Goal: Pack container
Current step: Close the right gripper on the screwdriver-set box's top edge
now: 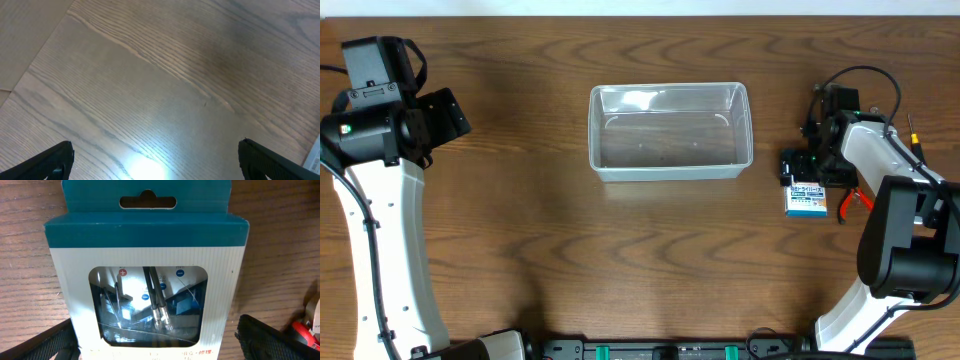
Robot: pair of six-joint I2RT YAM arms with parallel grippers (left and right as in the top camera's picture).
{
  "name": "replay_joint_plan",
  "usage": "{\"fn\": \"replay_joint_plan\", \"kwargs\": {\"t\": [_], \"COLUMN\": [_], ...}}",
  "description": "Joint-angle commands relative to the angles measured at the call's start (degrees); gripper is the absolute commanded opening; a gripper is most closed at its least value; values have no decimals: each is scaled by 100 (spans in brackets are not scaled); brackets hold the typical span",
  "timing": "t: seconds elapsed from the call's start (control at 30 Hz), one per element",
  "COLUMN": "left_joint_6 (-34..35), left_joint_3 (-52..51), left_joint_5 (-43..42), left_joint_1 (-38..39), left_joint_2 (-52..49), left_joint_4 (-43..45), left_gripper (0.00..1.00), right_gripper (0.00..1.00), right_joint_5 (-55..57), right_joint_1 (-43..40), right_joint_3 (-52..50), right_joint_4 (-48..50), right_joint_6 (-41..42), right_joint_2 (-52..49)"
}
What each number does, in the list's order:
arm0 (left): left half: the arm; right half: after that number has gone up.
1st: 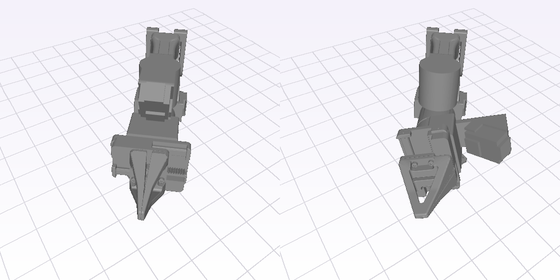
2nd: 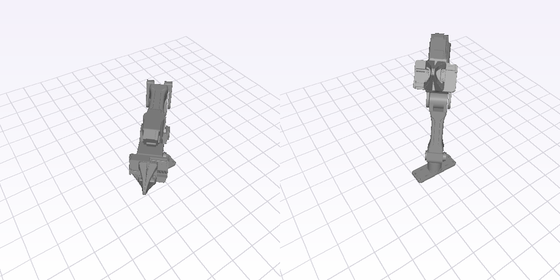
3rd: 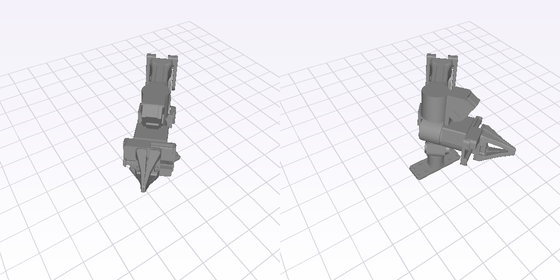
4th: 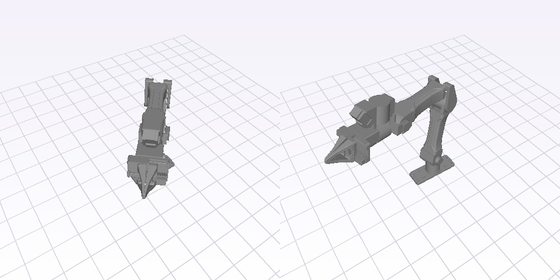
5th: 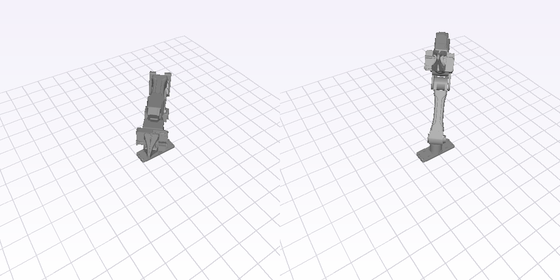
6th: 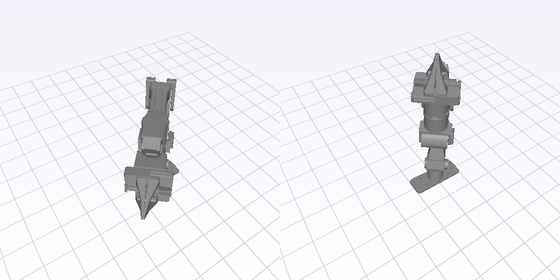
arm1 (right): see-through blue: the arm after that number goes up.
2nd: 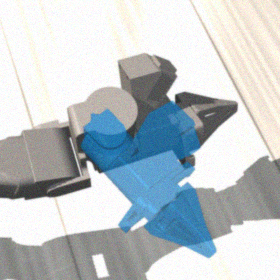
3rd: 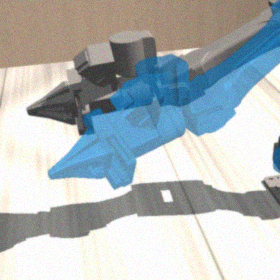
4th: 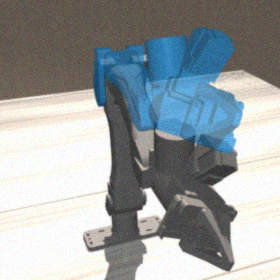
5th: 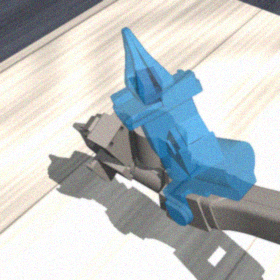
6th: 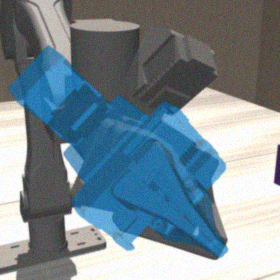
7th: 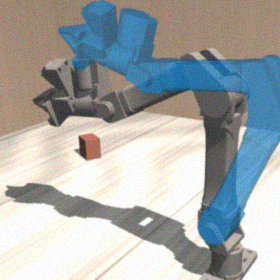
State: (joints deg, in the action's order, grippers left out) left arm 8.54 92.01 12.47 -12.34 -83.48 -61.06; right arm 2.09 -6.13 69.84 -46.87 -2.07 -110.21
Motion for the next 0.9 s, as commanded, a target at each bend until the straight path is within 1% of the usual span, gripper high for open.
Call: {"fn": "replay_joint_plan", "kwargs": {"t": [0.0, 0.3, 0.5, 0.87], "left_joint_6": [-96, -96, -96, -96], "left_joint_3": [11, 11, 11, 11], "left_joint_5": [129, 129, 129, 129], "left_joint_1": [-24, -24, -24, -24], "left_joint_2": [-11, -11, -11, -11], "left_joint_4": [2, 2, 2, 2], "left_gripper": [98, 98, 98, 98], "right_gripper": [99, 99, 99, 99], "right_joint_5": [-46, -37, 7, 94], "right_joint_1": [61, 81, 175, 308], "right_joint_3": [-24, -26, -26, -26], "right_joint_4": [-9, -79, -55, -50], "right_joint_6": [74, 76, 433, 520], "right_joint_2": [-76, -83, -83, -144]}}
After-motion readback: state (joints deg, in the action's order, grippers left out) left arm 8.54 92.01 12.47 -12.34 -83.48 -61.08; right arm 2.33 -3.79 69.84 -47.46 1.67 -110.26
